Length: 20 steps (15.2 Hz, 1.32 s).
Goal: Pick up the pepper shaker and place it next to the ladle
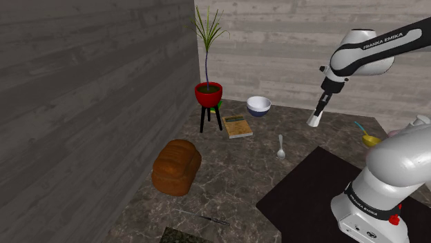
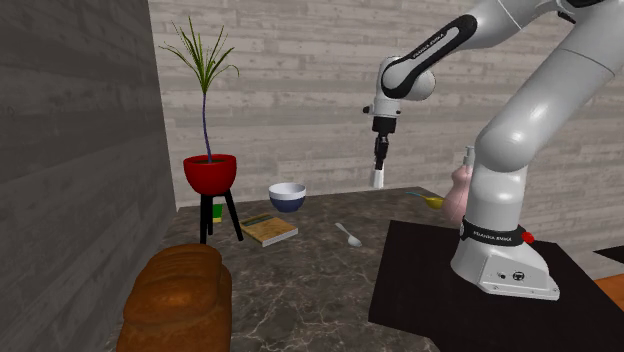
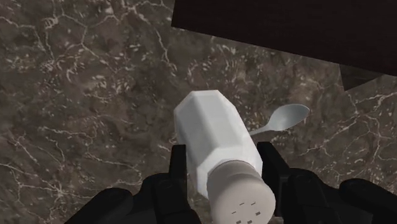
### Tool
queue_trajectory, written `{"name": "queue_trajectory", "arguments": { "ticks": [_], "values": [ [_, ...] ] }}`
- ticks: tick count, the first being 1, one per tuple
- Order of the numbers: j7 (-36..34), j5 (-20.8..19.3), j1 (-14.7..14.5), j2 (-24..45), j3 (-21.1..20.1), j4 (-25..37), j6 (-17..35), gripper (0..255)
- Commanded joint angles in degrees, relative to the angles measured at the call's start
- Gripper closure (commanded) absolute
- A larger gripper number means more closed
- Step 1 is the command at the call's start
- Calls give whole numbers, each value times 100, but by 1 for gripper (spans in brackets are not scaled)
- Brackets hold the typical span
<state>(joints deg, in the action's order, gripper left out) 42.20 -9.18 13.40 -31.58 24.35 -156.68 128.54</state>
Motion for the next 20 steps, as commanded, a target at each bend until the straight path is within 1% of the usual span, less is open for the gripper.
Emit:
{"name": "queue_trajectory", "arguments": {
  "ticks": [1, 4, 7, 12, 16, 18, 20],
  "values": [
    [343, -127, 158, 71, 273, 61, 11, 255],
    [829, -266, 345, 217, 670, 220, 7, 255],
    [1330, -344, 472, 433, 1080, 442, 16, 255],
    [2220, -292, 531, 938, 1808, 939, 48, 255],
    [3025, -16, 433, 1489, 2447, 1442, 71, 255],
    [3484, 236, 336, 1831, 2794, 1727, 73, 255],
    [4007, 599, 222, 2242, 3151, 2036, 59, 255]
  ]
}}
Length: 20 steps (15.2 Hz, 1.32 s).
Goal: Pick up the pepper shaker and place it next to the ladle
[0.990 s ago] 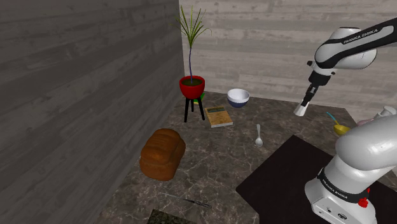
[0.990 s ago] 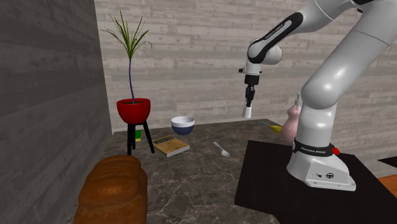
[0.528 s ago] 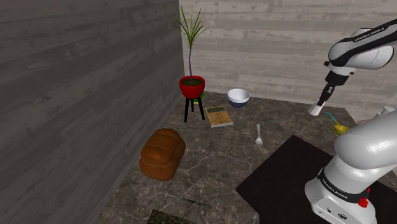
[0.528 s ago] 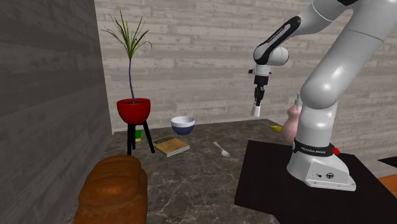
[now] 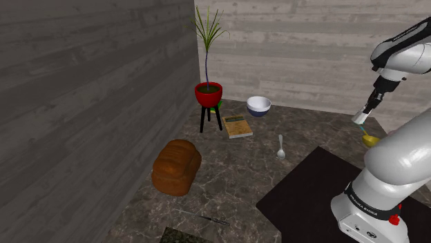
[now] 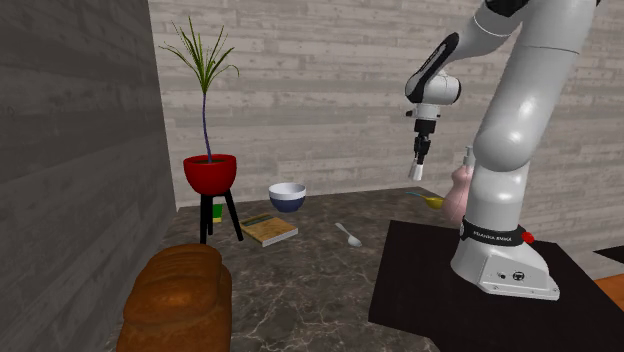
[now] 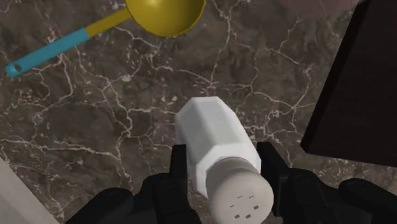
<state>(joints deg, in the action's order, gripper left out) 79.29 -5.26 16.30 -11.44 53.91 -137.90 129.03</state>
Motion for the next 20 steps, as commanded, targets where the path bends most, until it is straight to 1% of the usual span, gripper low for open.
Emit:
{"name": "queue_trajectory", "arguments": {
  "ticks": [1, 3, 4, 5, 7, 9, 13, 17, 18, 20],
  "values": [
    [593, 443, -121, 471, 372, 322, -8, 255],
    [1260, 1046, -174, 1047, 681, 677, -83, 255],
    [1623, 1403, -129, 1380, 774, 869, -150, 255],
    [1981, 1763, -18, 1722, 807, 1071, -238, 255],
    [2591, 2375, 398, 2346, 687, 1500, -451, 255],
    [3049, 2820, 903, 2872, 475, 1952, -677, 255],
    [3665, 3414, 1902, 3759, 56, 2930, -1138, 255],
    [4026, 3805, 2841, 4560, -297, 4033, -1617, 255],
    [4103, 3909, 3145, 4822, -402, 4437, -1784, 255],
    [4141, 3965, 3172, 4889, -457, 4385, -1678, 255]
  ]
}}
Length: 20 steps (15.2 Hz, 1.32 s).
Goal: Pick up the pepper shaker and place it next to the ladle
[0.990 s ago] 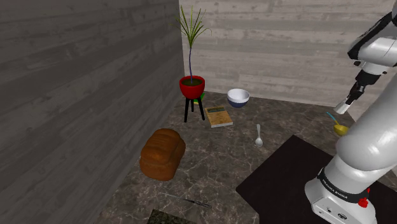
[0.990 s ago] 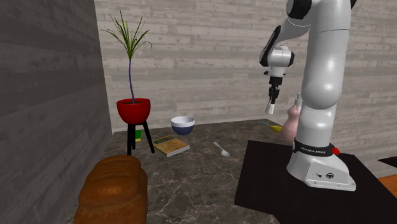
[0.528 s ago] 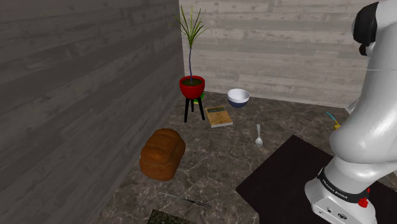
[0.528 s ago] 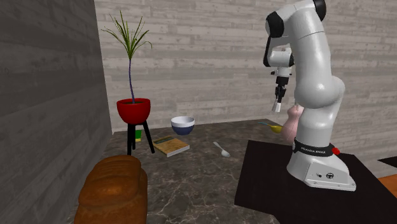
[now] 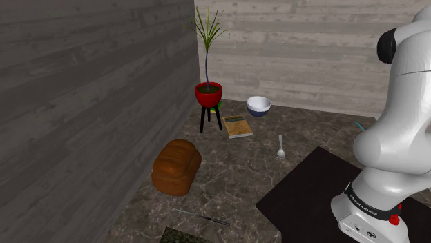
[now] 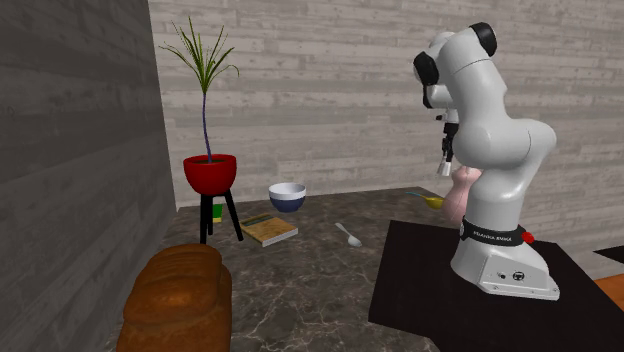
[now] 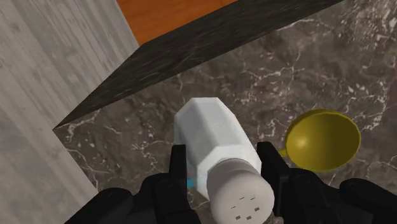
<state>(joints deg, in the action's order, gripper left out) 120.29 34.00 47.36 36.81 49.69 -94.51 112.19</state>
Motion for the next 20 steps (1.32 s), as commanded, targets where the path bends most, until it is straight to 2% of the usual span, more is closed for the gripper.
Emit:
{"name": "queue_trajectory", "arguments": {
  "ticks": [1, 20],
  "values": [
    [61, 71, 79, 101, -60, 22, 57, 255],
    [431, 687, 391, 880, -592, -164, 906, 255]
  ]
}}
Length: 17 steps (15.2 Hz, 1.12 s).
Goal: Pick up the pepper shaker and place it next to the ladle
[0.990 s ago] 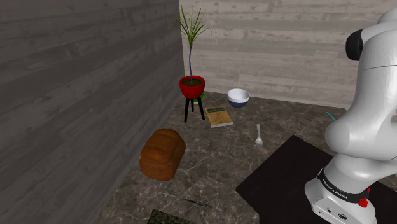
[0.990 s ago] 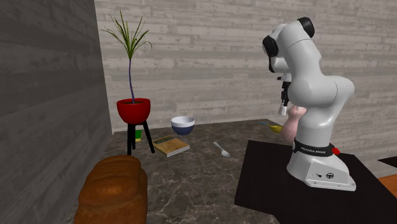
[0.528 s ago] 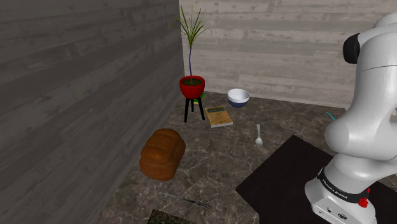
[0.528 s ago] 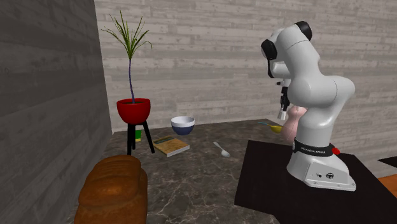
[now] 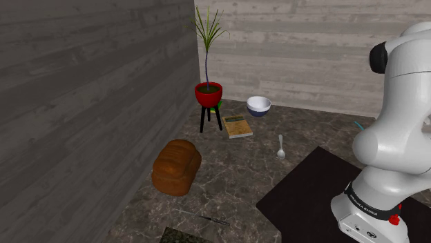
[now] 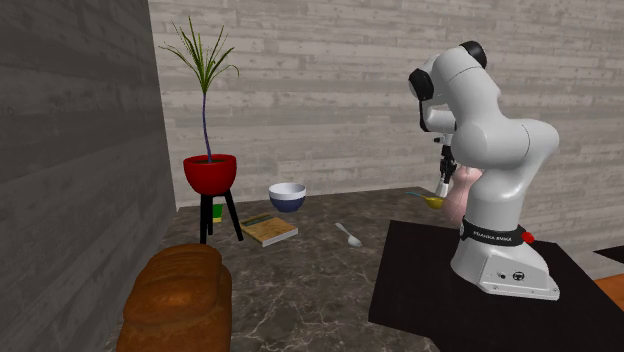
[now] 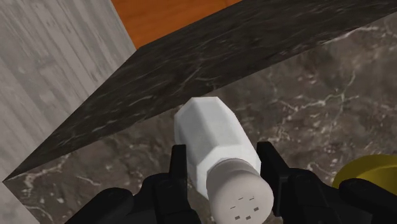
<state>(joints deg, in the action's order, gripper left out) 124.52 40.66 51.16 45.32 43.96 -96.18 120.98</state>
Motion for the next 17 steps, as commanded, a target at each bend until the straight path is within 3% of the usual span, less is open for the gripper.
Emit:
{"name": "queue_trajectory", "arguments": {
  "ticks": [1, 7, 8, 13, 17],
  "values": [
    [8, 22, 11, 28, -19, 4, 27, 255],
    [8, 22, 11, 28, -19, 4, 27, 255],
    [8, 21, 11, 28, -19, 4, 27, 0],
    [9, 22, 10, 28, -19, 3, 27, 0],
    [-155, -289, -98, -348, 255, 124, -423, 0]
  ]
}}
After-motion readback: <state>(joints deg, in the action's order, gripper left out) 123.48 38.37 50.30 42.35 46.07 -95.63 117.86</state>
